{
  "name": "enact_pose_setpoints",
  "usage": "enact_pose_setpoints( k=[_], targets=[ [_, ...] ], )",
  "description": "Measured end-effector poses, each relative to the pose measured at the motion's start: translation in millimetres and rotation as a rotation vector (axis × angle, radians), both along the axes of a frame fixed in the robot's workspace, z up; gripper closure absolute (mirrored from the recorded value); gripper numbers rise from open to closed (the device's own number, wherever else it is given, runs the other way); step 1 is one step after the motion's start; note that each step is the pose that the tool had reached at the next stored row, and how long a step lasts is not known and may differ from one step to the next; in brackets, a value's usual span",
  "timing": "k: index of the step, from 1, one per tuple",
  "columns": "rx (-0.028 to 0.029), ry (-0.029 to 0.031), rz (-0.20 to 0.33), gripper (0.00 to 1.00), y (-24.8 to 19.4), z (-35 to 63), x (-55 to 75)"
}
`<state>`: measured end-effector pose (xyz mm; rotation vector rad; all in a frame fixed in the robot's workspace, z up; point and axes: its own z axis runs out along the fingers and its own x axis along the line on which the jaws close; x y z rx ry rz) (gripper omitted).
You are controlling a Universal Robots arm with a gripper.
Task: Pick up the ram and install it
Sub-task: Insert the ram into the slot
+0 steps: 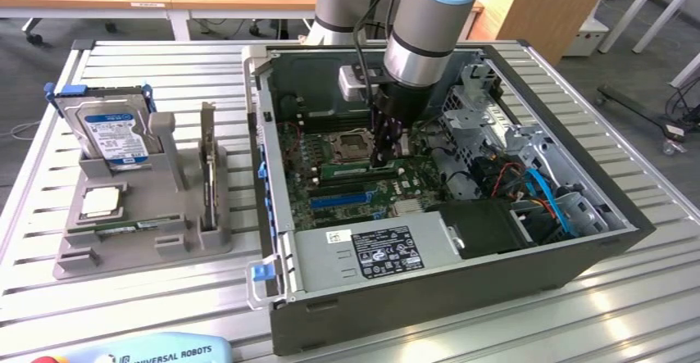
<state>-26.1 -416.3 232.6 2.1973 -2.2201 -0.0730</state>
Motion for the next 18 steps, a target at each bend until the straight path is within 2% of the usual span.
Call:
enact_pose_setpoints(
  k=[18],
  targets=[
    [0.0, 0.0, -0.005, 0.88, -0.9, 0.0, 0.0]
  ],
)
